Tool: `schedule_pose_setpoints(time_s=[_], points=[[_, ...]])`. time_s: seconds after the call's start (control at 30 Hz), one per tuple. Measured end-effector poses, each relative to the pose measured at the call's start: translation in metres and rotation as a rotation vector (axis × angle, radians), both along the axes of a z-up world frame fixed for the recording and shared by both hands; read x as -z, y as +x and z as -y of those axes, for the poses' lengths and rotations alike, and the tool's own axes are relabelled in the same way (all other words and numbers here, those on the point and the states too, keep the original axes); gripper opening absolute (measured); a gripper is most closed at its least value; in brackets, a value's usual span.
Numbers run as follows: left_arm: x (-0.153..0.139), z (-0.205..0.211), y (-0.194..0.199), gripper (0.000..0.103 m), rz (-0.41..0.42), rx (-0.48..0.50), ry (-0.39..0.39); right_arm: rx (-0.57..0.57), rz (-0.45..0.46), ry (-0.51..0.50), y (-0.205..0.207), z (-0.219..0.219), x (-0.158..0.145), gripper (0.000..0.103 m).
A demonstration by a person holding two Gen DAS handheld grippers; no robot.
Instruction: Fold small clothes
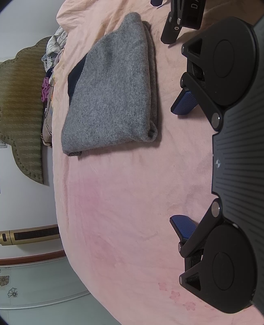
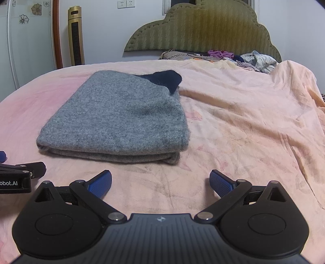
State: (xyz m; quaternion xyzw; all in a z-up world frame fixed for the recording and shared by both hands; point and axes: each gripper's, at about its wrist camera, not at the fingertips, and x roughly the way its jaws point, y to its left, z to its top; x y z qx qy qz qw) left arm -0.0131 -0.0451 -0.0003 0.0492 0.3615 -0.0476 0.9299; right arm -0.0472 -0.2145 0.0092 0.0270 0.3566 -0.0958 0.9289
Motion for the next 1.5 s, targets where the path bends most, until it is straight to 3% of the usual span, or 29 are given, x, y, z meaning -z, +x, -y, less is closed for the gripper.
schedule_pose_setpoints(time_s=[1.5], points=[[-0.009, -0.005, 0.0, 0.103, -0.009, -0.018, 0.005, -0.053, 0.03, 0.027, -0.003, -0.01, -0.019, 0.103]])
